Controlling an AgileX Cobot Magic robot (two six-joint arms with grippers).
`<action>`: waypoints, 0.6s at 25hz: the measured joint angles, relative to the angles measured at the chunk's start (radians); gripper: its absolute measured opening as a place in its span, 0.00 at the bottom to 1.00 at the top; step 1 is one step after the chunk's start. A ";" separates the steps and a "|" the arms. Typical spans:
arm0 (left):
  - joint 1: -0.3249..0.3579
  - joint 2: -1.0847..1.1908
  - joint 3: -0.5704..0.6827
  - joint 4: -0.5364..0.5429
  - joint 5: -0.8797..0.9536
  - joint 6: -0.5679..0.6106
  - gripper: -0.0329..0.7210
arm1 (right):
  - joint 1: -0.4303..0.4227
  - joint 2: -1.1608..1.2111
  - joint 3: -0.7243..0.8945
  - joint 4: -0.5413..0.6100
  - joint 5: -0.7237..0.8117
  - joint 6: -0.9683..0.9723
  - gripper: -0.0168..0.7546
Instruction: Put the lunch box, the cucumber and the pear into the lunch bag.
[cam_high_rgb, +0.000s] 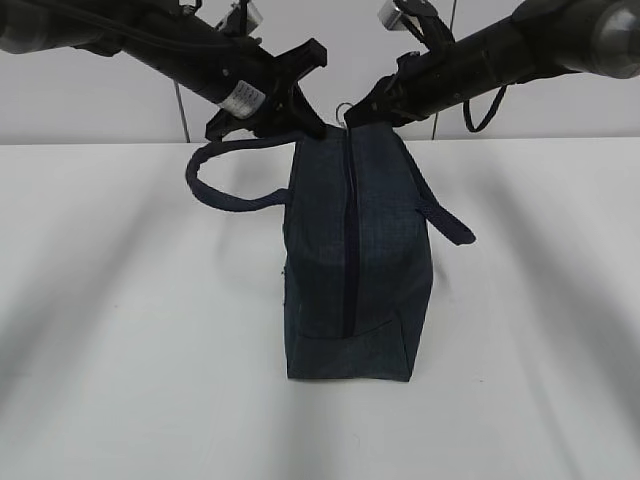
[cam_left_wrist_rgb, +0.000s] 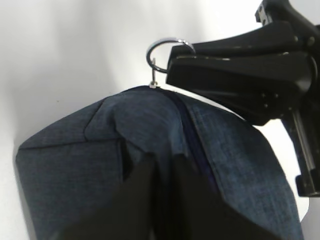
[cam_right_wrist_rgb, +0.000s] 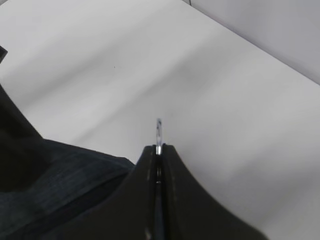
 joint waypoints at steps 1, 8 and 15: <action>0.000 0.000 0.000 -0.002 0.002 0.000 0.09 | 0.000 0.000 0.000 0.000 0.000 0.000 0.00; 0.008 -0.019 0.001 -0.062 0.024 0.039 0.07 | 0.000 0.002 0.000 -0.091 -0.025 0.046 0.00; 0.008 -0.060 0.004 -0.063 0.027 0.069 0.07 | 0.000 0.002 -0.009 -0.165 -0.025 0.151 0.00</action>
